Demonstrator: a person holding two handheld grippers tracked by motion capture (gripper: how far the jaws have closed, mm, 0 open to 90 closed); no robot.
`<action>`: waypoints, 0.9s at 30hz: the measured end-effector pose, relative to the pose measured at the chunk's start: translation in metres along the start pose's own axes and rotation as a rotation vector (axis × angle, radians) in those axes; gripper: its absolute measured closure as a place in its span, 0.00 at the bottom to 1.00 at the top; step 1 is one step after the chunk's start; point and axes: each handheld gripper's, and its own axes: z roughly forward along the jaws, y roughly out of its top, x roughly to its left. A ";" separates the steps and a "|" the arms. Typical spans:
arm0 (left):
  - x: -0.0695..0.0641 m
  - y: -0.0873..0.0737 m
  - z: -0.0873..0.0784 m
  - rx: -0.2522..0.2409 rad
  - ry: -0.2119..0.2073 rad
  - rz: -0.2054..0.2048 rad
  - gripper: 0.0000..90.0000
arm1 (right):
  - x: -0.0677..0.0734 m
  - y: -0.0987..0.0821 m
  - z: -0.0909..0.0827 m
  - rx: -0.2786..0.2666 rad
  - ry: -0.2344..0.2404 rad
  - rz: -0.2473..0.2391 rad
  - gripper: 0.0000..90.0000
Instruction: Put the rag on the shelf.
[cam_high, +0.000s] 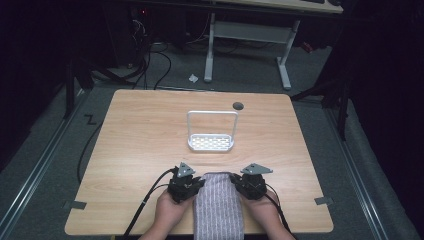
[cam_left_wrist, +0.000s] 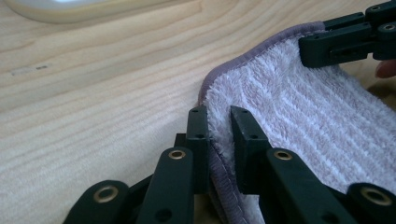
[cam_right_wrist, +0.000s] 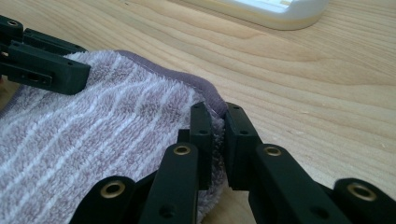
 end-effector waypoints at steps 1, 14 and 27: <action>-0.001 0.001 -0.003 -0.004 -0.003 0.002 0.87 | 0.000 0.000 -0.001 0.002 0.002 -0.003 0.93; -0.020 0.009 -0.042 -0.222 0.006 0.067 0.87 | 0.012 0.009 -0.039 -0.195 -0.023 -0.062 0.93; -0.042 0.013 -0.079 -0.489 0.029 0.142 0.88 | 0.031 0.018 -0.077 -0.462 -0.064 -0.127 0.93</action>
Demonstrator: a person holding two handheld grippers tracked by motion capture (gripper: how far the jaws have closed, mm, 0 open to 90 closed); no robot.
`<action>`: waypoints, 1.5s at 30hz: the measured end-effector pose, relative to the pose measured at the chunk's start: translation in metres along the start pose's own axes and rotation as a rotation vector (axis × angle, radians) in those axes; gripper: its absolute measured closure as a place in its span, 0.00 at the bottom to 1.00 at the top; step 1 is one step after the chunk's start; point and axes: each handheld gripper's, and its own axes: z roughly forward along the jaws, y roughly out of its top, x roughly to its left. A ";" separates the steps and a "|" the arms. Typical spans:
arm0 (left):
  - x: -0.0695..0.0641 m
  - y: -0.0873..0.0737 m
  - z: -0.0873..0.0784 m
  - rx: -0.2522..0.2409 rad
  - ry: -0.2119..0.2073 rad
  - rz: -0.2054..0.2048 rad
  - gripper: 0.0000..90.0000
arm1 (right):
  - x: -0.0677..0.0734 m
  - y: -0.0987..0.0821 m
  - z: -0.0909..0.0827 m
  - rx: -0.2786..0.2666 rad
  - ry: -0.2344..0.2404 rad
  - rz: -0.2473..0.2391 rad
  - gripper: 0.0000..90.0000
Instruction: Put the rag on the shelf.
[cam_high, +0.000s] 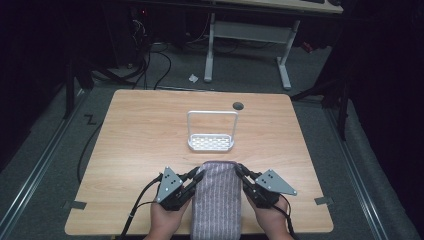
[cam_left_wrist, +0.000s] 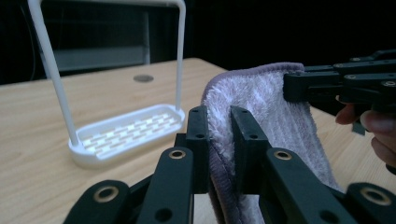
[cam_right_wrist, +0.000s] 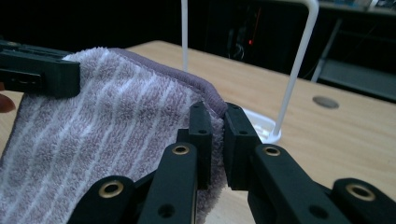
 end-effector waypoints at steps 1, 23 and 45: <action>-0.001 0.001 -0.002 -0.014 0.001 0.003 0.88 | 0.000 0.000 0.000 0.000 0.000 0.000 0.93; 0.014 0.059 0.013 -0.125 0.017 0.029 0.88 | -0.017 0.060 0.011 -0.159 -0.036 0.004 0.93; 0.033 0.126 0.029 -0.202 0.054 0.116 0.88 | -0.036 0.126 0.017 -0.262 -0.057 -0.006 0.93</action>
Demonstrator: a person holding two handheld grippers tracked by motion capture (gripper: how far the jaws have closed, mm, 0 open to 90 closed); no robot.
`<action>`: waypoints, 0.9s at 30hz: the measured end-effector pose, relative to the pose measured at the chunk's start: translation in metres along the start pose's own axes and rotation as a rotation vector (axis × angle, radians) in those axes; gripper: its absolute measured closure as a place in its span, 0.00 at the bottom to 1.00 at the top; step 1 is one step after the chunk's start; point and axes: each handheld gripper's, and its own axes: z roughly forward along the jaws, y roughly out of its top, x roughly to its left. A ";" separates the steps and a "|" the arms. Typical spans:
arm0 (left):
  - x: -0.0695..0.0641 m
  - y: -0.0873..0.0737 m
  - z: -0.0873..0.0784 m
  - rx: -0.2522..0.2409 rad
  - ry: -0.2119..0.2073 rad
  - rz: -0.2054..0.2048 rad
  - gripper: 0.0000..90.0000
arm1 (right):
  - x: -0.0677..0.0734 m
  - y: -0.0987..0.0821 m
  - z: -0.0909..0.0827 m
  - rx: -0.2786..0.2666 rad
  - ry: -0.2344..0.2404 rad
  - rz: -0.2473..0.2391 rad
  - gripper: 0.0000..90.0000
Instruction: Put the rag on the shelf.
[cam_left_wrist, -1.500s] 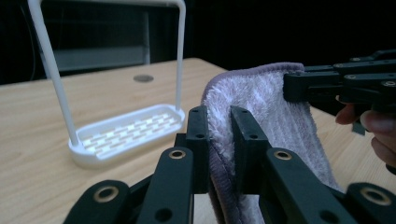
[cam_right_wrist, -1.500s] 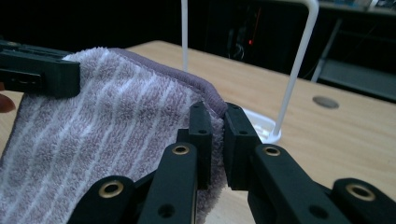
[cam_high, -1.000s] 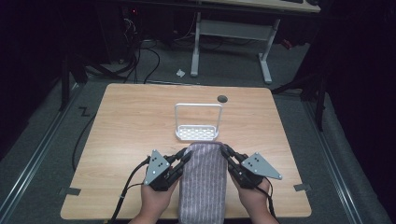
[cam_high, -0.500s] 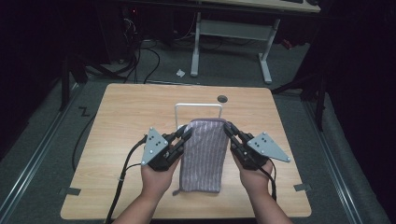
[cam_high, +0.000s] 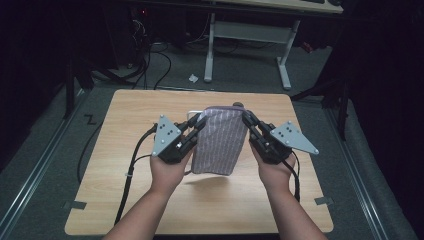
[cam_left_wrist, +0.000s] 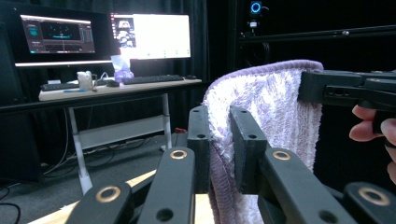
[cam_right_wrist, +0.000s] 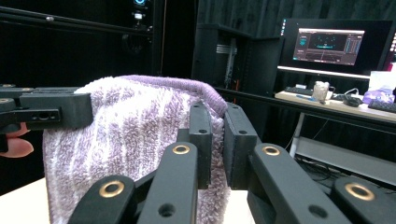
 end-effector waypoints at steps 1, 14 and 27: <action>0.001 0.000 0.002 0.004 0.000 -0.001 0.88 | -0.002 0.001 0.003 0.001 -0.003 0.002 0.93; 0.032 0.010 0.039 0.020 0.024 0.051 0.88 | -0.024 0.011 0.042 0.021 -0.026 0.037 0.93; 0.074 0.018 0.076 0.049 0.055 0.001 0.88 | -0.044 0.020 0.096 0.049 -0.028 0.075 0.93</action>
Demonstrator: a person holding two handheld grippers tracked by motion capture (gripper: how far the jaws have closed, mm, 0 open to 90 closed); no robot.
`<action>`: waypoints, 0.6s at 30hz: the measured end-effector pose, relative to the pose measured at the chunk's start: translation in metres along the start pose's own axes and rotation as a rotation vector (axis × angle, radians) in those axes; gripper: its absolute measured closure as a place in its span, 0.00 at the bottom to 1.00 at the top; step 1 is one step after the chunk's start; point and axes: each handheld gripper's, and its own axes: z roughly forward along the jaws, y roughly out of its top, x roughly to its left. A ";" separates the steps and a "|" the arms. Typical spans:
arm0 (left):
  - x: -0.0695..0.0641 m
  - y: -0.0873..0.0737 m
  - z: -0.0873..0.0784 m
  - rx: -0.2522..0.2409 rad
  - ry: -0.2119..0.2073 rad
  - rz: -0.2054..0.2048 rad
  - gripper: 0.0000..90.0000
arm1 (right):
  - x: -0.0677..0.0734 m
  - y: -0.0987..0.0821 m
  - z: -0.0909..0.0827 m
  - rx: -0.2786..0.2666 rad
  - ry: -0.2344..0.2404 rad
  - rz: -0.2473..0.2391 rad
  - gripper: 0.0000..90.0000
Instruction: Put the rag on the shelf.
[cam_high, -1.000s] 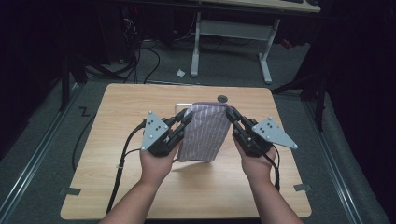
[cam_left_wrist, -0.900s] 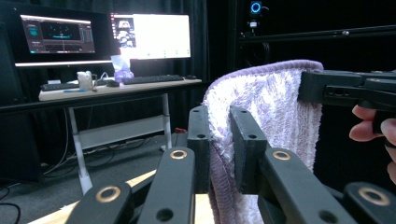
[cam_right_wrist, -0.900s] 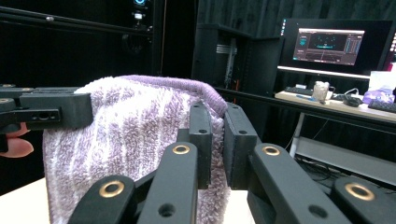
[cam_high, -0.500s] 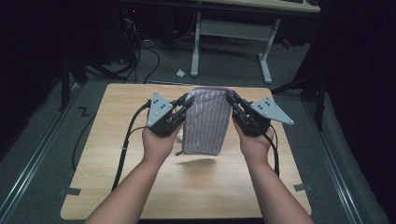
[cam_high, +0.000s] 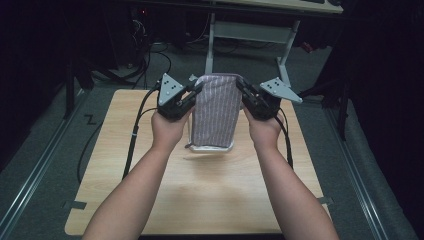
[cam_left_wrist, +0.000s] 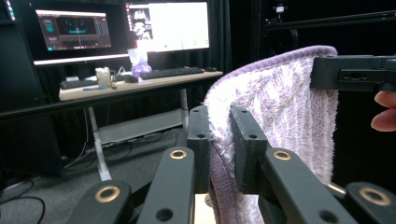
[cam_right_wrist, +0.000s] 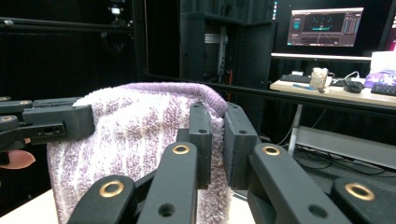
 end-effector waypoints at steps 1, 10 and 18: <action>0.002 0.001 0.003 0.003 0.004 -0.004 0.88 | -0.002 0.000 0.004 0.002 0.001 -0.001 0.93; 0.020 -0.002 0.036 0.059 0.044 -0.020 0.88 | -0.023 -0.004 0.044 0.071 -0.023 -0.023 0.93; 0.041 -0.019 0.059 0.179 0.064 -0.077 0.87 | -0.034 -0.018 0.075 0.164 -0.022 -0.022 0.93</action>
